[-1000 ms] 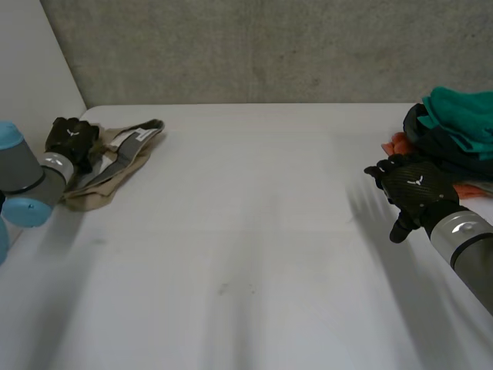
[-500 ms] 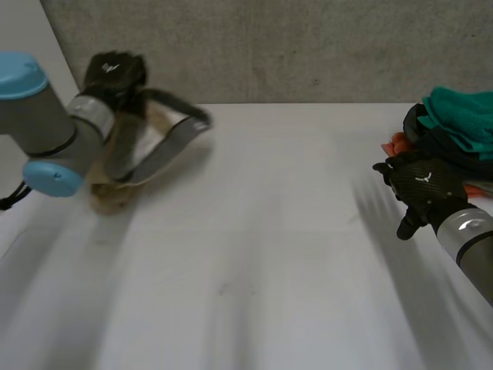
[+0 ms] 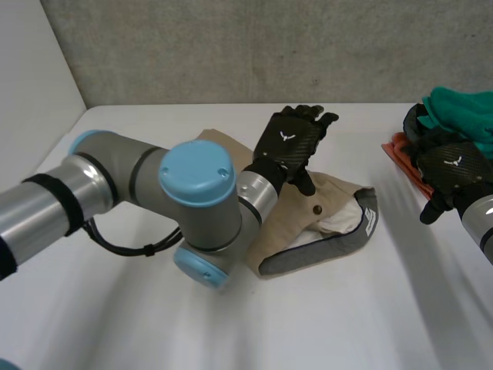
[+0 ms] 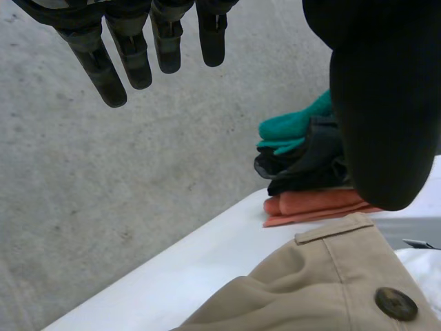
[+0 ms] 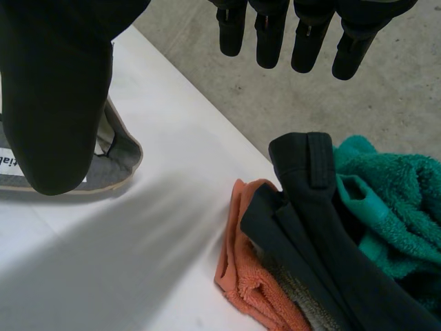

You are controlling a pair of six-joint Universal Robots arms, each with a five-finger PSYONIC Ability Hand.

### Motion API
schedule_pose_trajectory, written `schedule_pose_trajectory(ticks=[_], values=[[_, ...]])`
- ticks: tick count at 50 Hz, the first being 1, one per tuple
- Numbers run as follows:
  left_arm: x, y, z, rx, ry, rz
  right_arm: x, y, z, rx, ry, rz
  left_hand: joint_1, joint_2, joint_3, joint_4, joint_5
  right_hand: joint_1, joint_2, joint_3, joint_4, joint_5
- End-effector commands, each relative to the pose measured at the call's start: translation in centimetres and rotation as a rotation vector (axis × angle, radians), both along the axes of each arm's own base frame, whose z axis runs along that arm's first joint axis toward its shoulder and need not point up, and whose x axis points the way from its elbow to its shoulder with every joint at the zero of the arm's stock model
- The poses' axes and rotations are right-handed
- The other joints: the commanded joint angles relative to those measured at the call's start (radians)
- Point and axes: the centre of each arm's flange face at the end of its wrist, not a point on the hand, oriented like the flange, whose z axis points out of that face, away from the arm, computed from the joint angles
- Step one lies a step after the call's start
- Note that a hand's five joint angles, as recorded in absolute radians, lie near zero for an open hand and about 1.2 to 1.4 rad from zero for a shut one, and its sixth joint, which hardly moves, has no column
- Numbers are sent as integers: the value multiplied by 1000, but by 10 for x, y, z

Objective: Fold the laundry.

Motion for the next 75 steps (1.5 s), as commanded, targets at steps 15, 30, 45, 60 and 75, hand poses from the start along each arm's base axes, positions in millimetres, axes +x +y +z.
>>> schedule_pose_trajectory(ticks=[15, 30, 45, 60, 75], values=[[163, -123, 19, -192, -326, 418, 78, 80, 34, 361, -323, 194, 40, 29, 23, 32, 15, -51, -33, -30, -26, -42], [146, -162, -60, -242, -464, 164, 178, 110, -38, 443, -268, 193, 105, 93, 88, 96, 80, -51, -33, -30, -26, -42], [137, -162, -69, -220, -470, 151, 220, 108, -71, 341, -290, 225, 545, 534, 528, 537, 520, 24, 42, 45, 49, 33], [147, -137, -47, -152, -431, 162, 223, 100, -84, 293, -235, 200, 258, 246, 241, 249, 233, 838, 856, 859, 864, 848], [165, -117, -26, 8, -310, 263, 212, 103, 14, 69, -244, 233, 129, 117, 112, 120, 103, 1171, 1189, 1192, 1196, 1180]])
